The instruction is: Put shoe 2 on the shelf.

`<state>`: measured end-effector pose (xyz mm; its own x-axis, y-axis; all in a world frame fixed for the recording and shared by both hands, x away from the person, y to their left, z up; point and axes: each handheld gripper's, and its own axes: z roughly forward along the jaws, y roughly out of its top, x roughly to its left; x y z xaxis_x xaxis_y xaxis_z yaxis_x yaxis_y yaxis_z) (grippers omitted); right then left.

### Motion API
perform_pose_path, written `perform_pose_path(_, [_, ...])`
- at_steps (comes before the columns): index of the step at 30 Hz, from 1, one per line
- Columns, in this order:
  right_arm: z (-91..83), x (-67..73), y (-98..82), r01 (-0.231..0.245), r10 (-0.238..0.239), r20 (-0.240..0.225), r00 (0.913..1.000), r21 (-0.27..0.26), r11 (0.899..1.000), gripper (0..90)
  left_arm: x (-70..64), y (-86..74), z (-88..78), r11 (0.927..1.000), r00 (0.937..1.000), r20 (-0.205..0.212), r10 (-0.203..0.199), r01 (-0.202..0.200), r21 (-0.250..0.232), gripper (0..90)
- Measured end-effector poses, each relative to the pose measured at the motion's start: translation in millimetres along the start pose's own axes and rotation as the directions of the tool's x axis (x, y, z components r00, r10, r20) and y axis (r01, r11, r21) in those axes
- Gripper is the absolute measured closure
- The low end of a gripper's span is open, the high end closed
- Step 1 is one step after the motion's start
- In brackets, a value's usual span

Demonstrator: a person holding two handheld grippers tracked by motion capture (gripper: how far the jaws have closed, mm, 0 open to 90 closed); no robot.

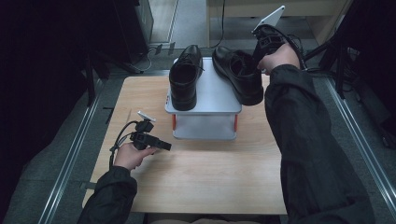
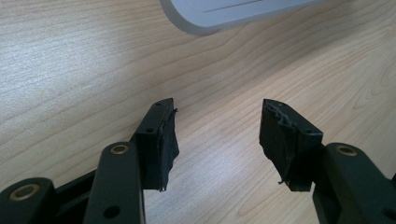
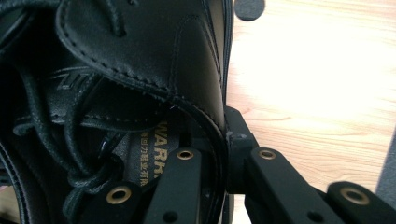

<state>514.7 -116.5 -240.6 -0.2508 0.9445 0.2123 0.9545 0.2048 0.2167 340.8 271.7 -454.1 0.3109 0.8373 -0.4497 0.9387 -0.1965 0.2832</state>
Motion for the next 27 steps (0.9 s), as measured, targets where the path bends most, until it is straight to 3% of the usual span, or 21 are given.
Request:
perform_pose_path(7, [14.1, 20.9, 4.9, 0.006, -0.006, 0.030, 0.9995, -0.008, 1.000, 86.4, -0.1, 0.2, -0.7, 1.0000, 1.0000, 0.002, 0.004, -0.004, 0.001, 46.0])
perform_pose_path(12, [18.7, 35.8, 5.9, 0.018, -0.018, 0.013, 0.9998, -0.011, 1.000, 85.7, -0.3, 0.0, -0.5, 1.0000, 1.0000, 0.002, 0.003, -0.003, -0.002, 46.0])
perform_pose_path(16, [17.9, 38.7, 3.3, 0.015, -0.015, -0.016, 0.9997, -0.002, 1.000, 81.3, 0.1, 0.7, -0.8, 1.0000, 1.0000, 0.004, -0.001, 0.001, -0.003, 46.0])
perform_pose_path(21, [18.4, 49.4, -1.7, 0.044, -0.043, -0.038, 0.9983, 0.022, 0.999, 78.3, -0.1, 1.0, -2.6, 0.9997, 0.9998, 0.007, -0.020, 0.020, -0.016, 46.3])
perform_pose_path(24, [18.9, 55.4, -4.6, 0.070, -0.069, -0.032, 0.9971, 0.022, 0.997, 77.2, -1.6, 1.8, -6.5, 0.9997, 0.9999, -0.013, -0.010, 0.010, -0.023, 47.0])
perform_pose_path(27, [23.0, 54.1, -6.6, 0.051, -0.049, -0.037, 0.9981, 0.035, 0.998, 77.1, -2.3, 2.8, -9.0, 0.9995, 0.9997, -0.022, -0.006, 0.006, -0.030, 47.5])
